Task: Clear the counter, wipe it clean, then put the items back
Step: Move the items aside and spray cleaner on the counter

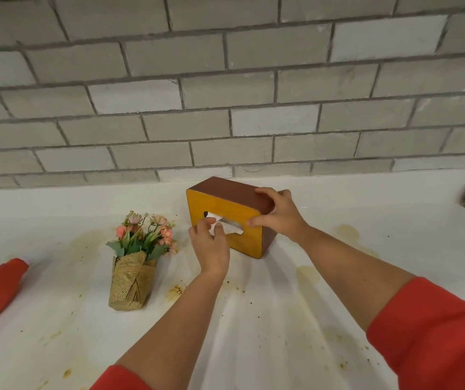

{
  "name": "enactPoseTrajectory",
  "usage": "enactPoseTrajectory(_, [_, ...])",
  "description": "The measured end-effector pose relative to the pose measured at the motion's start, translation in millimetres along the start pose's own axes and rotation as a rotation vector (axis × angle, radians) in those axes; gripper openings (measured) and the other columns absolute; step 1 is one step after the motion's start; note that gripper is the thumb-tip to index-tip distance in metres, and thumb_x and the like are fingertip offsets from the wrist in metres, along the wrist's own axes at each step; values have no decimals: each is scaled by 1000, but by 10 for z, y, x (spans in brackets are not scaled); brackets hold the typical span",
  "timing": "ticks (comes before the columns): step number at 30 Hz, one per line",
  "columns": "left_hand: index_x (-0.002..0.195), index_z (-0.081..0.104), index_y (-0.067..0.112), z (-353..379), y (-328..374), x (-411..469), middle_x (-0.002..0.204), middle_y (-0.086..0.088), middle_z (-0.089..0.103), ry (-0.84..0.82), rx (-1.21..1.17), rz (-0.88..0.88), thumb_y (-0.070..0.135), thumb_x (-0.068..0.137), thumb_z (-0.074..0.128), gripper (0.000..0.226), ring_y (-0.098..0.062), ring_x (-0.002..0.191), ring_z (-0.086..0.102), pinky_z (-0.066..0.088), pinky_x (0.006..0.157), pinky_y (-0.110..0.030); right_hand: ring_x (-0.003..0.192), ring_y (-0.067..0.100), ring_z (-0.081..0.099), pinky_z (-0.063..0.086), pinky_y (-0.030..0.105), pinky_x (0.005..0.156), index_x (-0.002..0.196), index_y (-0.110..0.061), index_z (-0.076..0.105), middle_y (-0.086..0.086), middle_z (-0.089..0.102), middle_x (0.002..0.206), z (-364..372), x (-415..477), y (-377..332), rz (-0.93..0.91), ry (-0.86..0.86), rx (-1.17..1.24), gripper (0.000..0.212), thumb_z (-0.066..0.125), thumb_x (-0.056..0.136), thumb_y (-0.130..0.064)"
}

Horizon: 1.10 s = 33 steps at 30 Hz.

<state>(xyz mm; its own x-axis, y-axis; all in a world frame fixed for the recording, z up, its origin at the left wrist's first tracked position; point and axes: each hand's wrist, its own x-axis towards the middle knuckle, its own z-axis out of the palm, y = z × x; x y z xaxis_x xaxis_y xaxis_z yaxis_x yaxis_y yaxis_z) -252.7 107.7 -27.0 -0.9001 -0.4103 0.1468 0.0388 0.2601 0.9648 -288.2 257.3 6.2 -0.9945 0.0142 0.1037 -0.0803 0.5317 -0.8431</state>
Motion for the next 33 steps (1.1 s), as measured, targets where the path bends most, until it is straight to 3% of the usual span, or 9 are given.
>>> enactPoseTrajectory(8, [114, 48, 5, 40, -76, -148, 124, -12, 39, -42, 41, -99, -2, 91, 39, 26, -21, 92, 45, 36, 86, -27, 99, 17, 47, 43, 26, 91, 123, -31, 52, 1, 34, 112, -194, -154, -49, 44, 121, 48, 73, 87, 59, -27])
enactPoseTrajectory(12, [123, 44, 7, 191, -29, -214, 125, -13, 49, -100, -142, -375, 19, 96, 43, 30, -30, 107, 52, 45, 96, -42, 103, 19, 54, 51, 36, 93, 109, -38, 58, 3, 46, 120, -336, -256, -118, 96, 173, 219, 74, 88, 42, -40])
enactPoseTrajectory(15, [131, 42, 13, 326, 134, -332, 117, -10, 54, -307, -463, -523, 42, 100, 31, 44, -29, 103, 56, 47, 96, -45, 105, 21, 58, 54, 37, 85, 97, -42, 59, 5, 52, 122, -518, -405, -163, 123, 189, 380, 62, 88, 42, -37])
enactPoseTrajectory(18, [133, 42, 20, 440, 293, -518, 117, -6, 54, -440, -626, -484, 52, 98, 23, 52, -26, 104, 54, 47, 93, -44, 90, 11, 58, 46, 22, 62, 114, -30, 58, 0, 56, 115, -771, -629, -194, 138, 199, 477, 57, 84, 65, -19])
enactPoseTrajectory(20, [137, 38, 23, 552, 350, -643, 123, -4, 53, -496, -630, -418, 55, 96, 21, 55, -24, 107, 53, 48, 84, -40, 83, 5, 56, 41, 18, 56, 122, -25, 56, -3, 57, 110, -949, -790, -181, 143, 216, 498, 59, 81, 69, -15])
enactPoseTrajectory(23, [141, 36, 28, 744, 431, -858, 134, -3, 52, -557, -618, -363, 60, 94, 22, 58, -23, 113, 54, 51, 72, -34, 83, 4, 56, 43, 21, 56, 124, -25, 55, -3, 57, 112, -1213, -1040, -146, 154, 254, 500, 60, 80, 70, -16])
enactPoseTrajectory(28, [141, 33, 33, 1050, 681, -1274, 136, -2, 50, -609, -665, -351, 64, 91, 25, 59, -22, 114, 53, 52, 80, -39, 87, 7, 56, 46, 29, 68, 122, -28, 55, -3, 57, 119, -1693, -1445, -38, 167, 334, 506, 57, 78, 71, -16])
enactPoseTrajectory(33, [141, 33, 32, 1403, 926, -1884, 131, -3, 53, -657, -684, -357, 60, 93, 25, 56, -20, 105, 57, 53, 78, -36, 83, 3, 56, 45, 12, 50, 124, -26, 53, -8, 55, 104, -2221, -1950, 160, 146, 386, 470, 59, 78, 72, -14])
